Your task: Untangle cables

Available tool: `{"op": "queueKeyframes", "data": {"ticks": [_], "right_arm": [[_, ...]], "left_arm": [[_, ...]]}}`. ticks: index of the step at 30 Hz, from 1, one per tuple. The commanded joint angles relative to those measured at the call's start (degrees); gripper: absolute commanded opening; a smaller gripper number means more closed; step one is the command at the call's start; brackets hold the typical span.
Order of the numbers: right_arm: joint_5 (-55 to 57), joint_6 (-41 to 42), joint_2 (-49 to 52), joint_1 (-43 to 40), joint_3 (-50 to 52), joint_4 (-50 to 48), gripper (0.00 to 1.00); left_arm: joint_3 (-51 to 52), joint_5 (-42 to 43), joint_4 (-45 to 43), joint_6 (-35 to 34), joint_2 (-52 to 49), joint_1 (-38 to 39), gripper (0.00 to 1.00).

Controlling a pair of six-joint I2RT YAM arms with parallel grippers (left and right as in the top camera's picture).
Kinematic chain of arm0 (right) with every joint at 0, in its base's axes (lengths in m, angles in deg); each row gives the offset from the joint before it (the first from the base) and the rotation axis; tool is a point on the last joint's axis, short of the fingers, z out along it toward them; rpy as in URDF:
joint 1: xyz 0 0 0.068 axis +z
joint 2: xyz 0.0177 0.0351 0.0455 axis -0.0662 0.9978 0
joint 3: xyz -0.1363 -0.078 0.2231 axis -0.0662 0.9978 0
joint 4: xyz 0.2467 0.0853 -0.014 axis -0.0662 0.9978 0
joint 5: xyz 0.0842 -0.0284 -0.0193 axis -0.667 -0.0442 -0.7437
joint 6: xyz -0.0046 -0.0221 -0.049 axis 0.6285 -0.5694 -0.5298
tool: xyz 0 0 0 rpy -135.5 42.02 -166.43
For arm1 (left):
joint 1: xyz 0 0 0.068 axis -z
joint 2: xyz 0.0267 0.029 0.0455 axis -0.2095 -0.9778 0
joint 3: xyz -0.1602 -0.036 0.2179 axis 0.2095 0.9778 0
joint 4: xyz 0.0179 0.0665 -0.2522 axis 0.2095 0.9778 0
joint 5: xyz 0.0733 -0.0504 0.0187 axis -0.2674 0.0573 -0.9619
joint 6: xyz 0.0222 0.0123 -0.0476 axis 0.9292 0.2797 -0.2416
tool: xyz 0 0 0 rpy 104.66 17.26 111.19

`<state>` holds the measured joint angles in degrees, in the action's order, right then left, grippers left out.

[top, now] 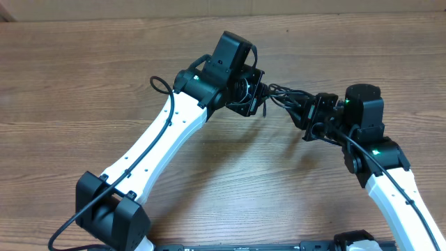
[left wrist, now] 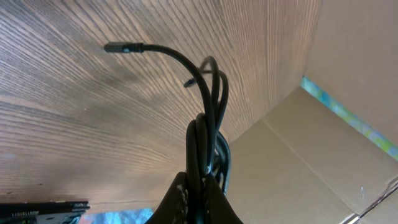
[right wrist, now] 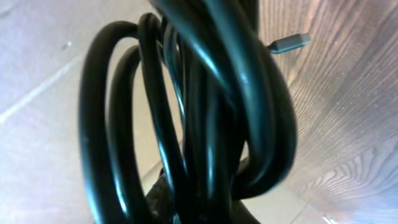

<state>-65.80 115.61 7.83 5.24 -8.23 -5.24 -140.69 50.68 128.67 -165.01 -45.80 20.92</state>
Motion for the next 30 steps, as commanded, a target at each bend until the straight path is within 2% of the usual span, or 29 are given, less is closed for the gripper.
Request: {"op": "queueKeyframes", "data": {"ticks": [1, 3, 10, 12, 18, 21, 30], "right_arm": [[-0.7, 0.0, -0.7, -0.1, -1.3, -1.4, 0.10], [-0.3, 0.0, -0.7, -0.1, -1.3, -1.3, 0.04], [-1.9, 0.0, -0.7, -0.1, -1.3, -1.3, 0.04], [-3.9, -0.3, -0.7, -0.1, -1.3, -1.3, 0.04], [-10.8, -6.6, -0.7, -0.1, -1.3, -1.5, 0.04], [-14.0, -9.2, -0.7, -0.1, -1.3, -1.5, 0.04], [-16.9, -13.9, -0.7, -0.1, -1.3, -1.5, 0.04]], "left_arm": [[-0.7, -0.2, 0.2, 0.1, -0.1, 0.7, 0.04], [-0.7, -0.3, 0.2, 0.1, -0.1, 0.7, 0.04], [-0.7, -0.7, 0.2, 0.1, -0.1, 0.3, 0.04], [-0.7, -3.1, 0.2, 0.1, -0.1, 0.2, 0.04], [-0.7, -9.7, 0.5, 2.2, -0.1, -2.1, 0.04], [-0.7, -12.8, 0.7, 6.0, -0.1, -3.9, 0.04], [-0.7, -12.8, 3.2, 9.2, -0.1, -9.1, 0.04]]}}
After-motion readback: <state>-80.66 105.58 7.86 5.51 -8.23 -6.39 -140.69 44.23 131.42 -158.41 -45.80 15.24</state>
